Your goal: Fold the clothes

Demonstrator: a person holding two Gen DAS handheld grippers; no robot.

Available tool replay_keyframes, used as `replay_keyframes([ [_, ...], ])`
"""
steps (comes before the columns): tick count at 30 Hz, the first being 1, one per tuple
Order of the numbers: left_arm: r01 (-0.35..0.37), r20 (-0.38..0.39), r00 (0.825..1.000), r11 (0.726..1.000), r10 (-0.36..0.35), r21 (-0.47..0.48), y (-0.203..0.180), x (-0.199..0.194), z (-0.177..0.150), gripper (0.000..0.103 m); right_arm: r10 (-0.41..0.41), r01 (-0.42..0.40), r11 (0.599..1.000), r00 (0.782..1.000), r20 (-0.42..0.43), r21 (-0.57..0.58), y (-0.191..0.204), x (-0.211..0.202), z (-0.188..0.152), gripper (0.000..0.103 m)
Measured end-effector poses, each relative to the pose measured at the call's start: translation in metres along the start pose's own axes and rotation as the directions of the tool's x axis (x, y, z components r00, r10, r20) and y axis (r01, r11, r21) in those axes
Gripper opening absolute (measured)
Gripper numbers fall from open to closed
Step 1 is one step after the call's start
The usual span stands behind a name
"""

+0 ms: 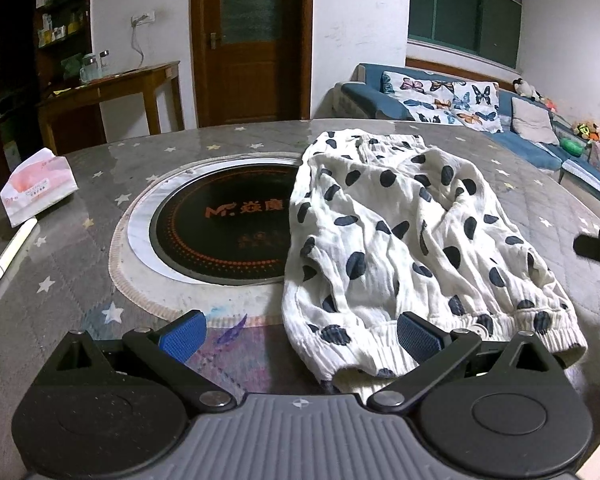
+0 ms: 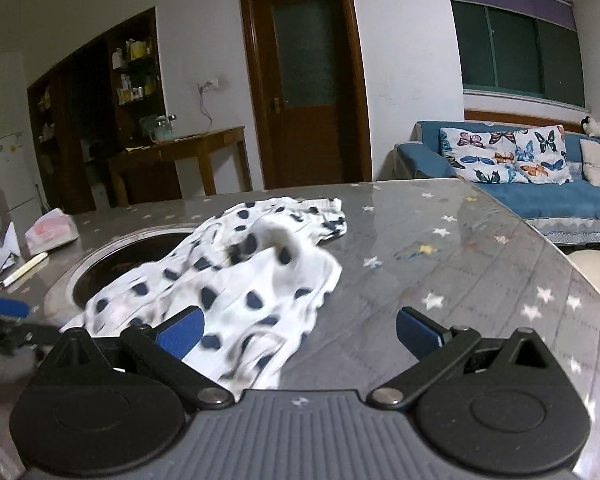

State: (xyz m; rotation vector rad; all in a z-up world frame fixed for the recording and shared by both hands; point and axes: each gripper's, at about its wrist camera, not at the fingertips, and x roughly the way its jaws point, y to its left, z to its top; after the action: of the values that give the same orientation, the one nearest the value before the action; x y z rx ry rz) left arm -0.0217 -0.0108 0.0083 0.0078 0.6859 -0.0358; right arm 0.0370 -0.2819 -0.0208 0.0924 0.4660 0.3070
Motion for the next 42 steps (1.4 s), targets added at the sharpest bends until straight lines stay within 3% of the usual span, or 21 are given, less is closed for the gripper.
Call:
replay_keyframes([
  [3, 0.005, -0.002, 1.000, 1.000, -0.005, 0.005, -0.001, -0.002, -0.003, 0.103, -0.001, 0.002, 1.000, 1.000, 0.014, -0.016, 0.022, -0.016, -0.014, 0.103],
  [11, 0.003, -0.010, 1.000, 1.000, -0.002, 0.023, -0.005, -0.008, -0.014, 0.103, -0.012, 0.009, 0.999, 0.998, -0.062, -0.047, 0.064, -0.037, -0.045, 0.103],
  [20, 0.005, -0.010, 1.000, 0.999, -0.005, 0.038, -0.014, -0.014, -0.022, 0.103, -0.053, 0.045, 0.997, 0.991, -0.124, -0.067, 0.088, -0.042, -0.050, 0.103],
  [42, 0.011, -0.010, 1.000, 0.999, -0.011, 0.048, -0.033, -0.025, -0.035, 0.103, -0.092, 0.089, 0.996, 0.978, -0.190, -0.022, 0.104, -0.055, -0.053, 0.103],
])
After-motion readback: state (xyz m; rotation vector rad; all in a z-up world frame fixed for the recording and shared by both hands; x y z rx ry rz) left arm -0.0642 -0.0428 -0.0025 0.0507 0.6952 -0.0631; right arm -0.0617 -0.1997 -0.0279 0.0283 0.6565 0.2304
